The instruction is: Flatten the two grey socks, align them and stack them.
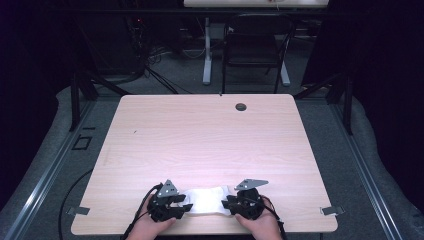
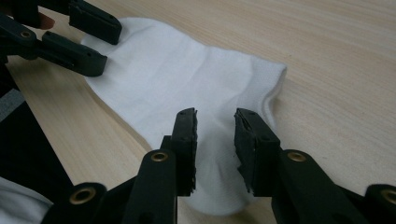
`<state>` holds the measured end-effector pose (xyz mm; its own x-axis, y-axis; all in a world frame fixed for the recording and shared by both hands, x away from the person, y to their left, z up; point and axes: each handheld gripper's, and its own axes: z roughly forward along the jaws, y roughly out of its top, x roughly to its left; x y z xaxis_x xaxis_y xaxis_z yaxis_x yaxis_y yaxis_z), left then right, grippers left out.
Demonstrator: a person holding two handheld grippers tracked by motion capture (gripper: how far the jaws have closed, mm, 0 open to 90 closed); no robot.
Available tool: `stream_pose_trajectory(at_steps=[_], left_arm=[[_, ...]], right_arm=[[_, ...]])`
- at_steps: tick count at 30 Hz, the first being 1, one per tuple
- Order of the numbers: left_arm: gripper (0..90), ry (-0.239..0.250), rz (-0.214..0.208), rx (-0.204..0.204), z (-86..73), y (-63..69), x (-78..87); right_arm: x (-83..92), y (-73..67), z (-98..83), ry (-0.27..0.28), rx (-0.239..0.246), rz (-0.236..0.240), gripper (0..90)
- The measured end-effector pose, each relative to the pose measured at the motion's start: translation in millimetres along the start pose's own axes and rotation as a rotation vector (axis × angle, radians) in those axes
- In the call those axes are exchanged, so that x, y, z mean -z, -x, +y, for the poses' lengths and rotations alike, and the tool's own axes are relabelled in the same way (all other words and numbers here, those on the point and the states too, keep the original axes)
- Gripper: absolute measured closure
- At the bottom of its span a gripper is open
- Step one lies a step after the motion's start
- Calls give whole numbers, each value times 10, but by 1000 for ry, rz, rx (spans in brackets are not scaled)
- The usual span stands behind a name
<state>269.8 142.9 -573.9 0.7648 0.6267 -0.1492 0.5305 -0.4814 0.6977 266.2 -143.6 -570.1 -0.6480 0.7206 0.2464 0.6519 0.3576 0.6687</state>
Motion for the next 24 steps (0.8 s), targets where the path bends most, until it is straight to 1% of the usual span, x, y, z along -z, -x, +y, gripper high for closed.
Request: stream_pose_trajectory(at_steps=[2, 3, 4, 5, 6, 7, 9, 10, 12, 15, 16, 18, 20, 22, 23, 24], left_arm=[[527, 9, -2, 7, 7, -4, 17], [523, 17, -2, 13, 7, -4, 23], [520, 18, -1, 5, 14, -17, 42], [519, 28, 1, 15, 17, -16, 58], [517, 37, 1, 13, 22, -26, 76], [515, 49, 5, 24, 26, -30, 97], [509, 60, 10, 25, 34, -56, 138], [507, 63, 19, 34, 35, -60, 151], [503, 71, 18, 43, 35, -106, 188], [498, 84, 29, 69, 28, -167, 238], [497, 88, 31, 71, 26, -181, 248], [495, 98, 34, 88, 21, -212, 273], [493, 102, 40, 90, 17, -237, 279], [490, 95, 44, 96, 9, -269, 278], [489, 95, 56, 101, 3, -277, 273], [488, 97, 52, 109, -3, -291, 268]], right_arm=[[22, -12, 9, 19, -1, 12, 683], [32, -13, 14, 26, 5, 12, 680], [41, -15, 18, 28, 3, 12, 677], [45, -18, 19, 41, 0, 11, 675], [55, -16, 22, 45, 1, 10, 673], [68, -13, 27, 41, 1, 10, 671], [79, -9, 29, 62, -4, 10, 668], [94, -5, 32, 65, -6, 11, 666], [106, 8, 38, 85, -6, 12, 658], [135, 26, 46, 99, -9, 9, 648], [152, 36, 49, 96, -10, 3, 644], [161, 54, 47, 111, -14, -6, 631], [175, 78, 48, 119, -15, -15, 619], [188, 113, 47, 131, -21, -31, 611], [193, 124, 47, 135, -26, -33, 609], [198, 143, 47, 139, -27, -37, 607]])
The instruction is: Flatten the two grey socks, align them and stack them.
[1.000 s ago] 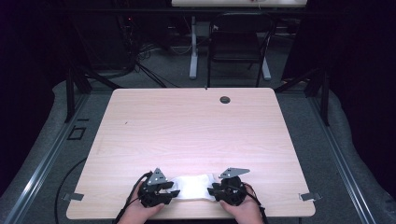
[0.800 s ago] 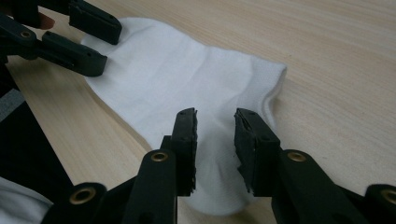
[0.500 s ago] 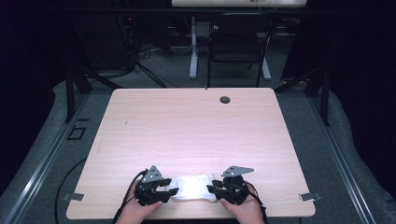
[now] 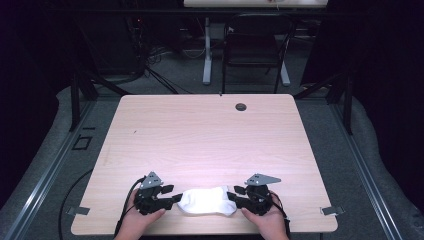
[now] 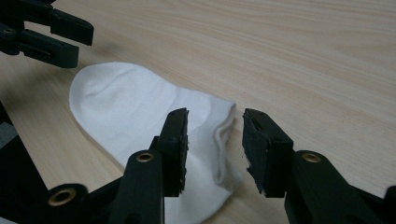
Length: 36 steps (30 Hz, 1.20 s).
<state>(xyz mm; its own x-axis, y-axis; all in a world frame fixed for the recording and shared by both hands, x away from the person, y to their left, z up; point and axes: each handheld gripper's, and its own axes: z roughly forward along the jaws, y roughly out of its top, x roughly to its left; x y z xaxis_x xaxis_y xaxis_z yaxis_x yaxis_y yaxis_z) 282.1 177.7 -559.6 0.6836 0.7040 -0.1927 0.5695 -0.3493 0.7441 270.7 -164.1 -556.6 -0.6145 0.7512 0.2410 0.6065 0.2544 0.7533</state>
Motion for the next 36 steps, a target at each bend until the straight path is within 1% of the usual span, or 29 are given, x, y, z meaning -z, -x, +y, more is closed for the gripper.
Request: stream_pose_trajectory(at_steps=[2, 7, 8, 9, 10, 11, 13, 15, 17, 20, 25, 26, 29, 33, 35, 36], left_arm=[[484, -3, 8, 2, -6, -30, -3], [477, 4, 31, 20, -18, -112, -8], [476, 3, 33, 24, -19, -125, -7], [476, 8, 41, 34, -24, -160, -4], [474, 8, 41, 34, -24, -160, -4], [474, 10, 48, 33, -26, -176, -2], [473, 11, 52, 40, -30, -203, 2], [473, 14, 56, 46, -35, -226, 0], [473, 12, 63, 52, -38, -246, 2], [472, 9, 70, 57, -44, -275, -1], [470, 2, 84, 66, -59, -303, -35], [469, 1, 83, 69, -61, -304, -41], [467, -7, 75, 59, -56, -302, -44], [465, -10, 68, 56, -53, -304, -54], [463, -11, 67, 59, -53, -304, -67], [463, -15, 74, 58, -53, -302, -70]], right_arm=[[8, 35, 1, 2, -6, -9, 603], [11, 111, -5, 8, -12, -34, 592], [9, 130, -7, 15, -19, -38, 589], [11, 142, -8, 14, -23, -45, 587], [11, 142, -8, 14, -23, -45, 587], [10, 191, -14, 18, -30, -62, 583], [11, 240, -20, 17, -42, -74, 579], [13, 277, -24, 19, -60, -77, 577], [17, 299, -25, 17, -67, -80, 575], [10, 313, -26, 14, -61, -83, 572], [-22, 323, -31, 10, -71, -81, 569], [-27, 325, -32, 8, -71, -79, 569], [-44, 321, -39, 1, -77, -85, 565], [-63, 324, -44, -3, -71, -84, 562], [-64, 328, -40, -6, -69, -84, 561], [-64, 329, -38, -4, -70, -82, 560]])
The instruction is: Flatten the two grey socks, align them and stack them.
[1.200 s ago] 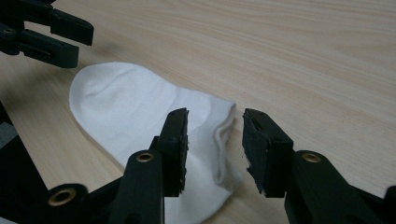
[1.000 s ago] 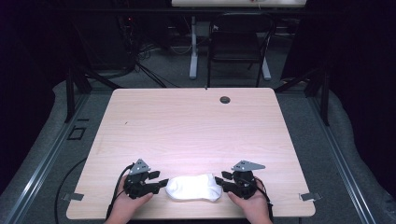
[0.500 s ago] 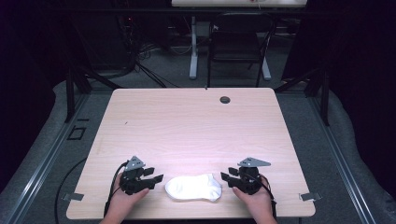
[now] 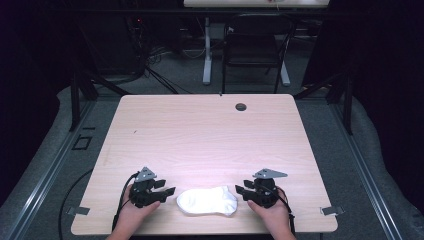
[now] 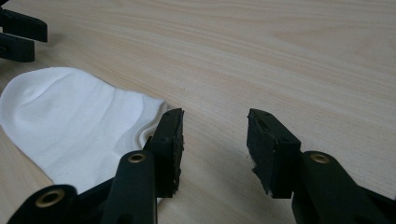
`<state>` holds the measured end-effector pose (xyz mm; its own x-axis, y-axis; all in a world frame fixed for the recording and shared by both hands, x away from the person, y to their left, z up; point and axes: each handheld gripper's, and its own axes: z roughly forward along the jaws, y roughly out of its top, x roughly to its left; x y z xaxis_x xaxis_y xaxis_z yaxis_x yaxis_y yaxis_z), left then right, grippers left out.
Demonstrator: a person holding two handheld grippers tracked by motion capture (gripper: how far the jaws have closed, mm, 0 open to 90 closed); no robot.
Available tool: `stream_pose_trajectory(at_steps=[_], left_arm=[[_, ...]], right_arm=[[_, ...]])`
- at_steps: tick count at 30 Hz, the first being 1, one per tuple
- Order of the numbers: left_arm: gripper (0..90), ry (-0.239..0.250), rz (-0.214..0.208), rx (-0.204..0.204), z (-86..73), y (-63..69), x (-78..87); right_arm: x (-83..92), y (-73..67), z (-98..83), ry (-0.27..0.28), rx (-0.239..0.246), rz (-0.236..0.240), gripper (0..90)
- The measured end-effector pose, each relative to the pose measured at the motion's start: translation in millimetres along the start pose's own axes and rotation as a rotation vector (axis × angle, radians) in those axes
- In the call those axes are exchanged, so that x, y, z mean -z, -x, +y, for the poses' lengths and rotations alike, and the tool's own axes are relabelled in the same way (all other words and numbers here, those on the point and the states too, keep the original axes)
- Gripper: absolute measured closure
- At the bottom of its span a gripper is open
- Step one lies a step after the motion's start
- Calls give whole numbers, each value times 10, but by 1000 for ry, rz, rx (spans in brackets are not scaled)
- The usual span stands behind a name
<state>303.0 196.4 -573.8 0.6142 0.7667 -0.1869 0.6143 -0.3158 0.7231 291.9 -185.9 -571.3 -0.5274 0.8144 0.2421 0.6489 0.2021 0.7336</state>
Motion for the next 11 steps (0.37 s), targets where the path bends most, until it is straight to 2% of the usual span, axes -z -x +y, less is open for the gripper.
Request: stream_pose_trajectory(at_steps=[11], left_arm=[[458, 2, -1, -5, 1, 4, 17]], right_arm=[[-6, 13, -4, 4, -12, -4, 556]])
